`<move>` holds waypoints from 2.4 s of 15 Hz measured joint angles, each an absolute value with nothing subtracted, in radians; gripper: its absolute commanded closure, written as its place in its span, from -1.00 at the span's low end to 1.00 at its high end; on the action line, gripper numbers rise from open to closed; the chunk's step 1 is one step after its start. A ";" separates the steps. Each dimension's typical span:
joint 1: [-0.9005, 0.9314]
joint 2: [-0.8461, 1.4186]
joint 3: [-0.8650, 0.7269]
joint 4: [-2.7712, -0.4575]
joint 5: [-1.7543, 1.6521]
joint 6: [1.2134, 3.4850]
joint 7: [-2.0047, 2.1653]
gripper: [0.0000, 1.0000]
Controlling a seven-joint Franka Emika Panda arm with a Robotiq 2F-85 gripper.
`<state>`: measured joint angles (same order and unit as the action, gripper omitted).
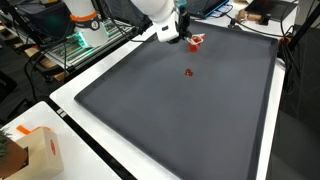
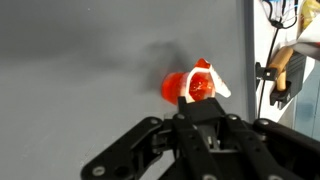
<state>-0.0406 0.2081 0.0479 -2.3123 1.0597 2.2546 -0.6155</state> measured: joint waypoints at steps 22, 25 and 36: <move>-0.050 0.288 0.035 -2.275 1.177 2.161 -0.823 0.88; -0.054 0.295 0.029 -2.273 1.182 2.122 -0.850 0.88; -0.056 0.340 0.015 -2.245 1.183 2.051 -0.863 0.88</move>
<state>-0.0564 0.3402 0.0153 -2.2451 1.1827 2.0509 -0.8625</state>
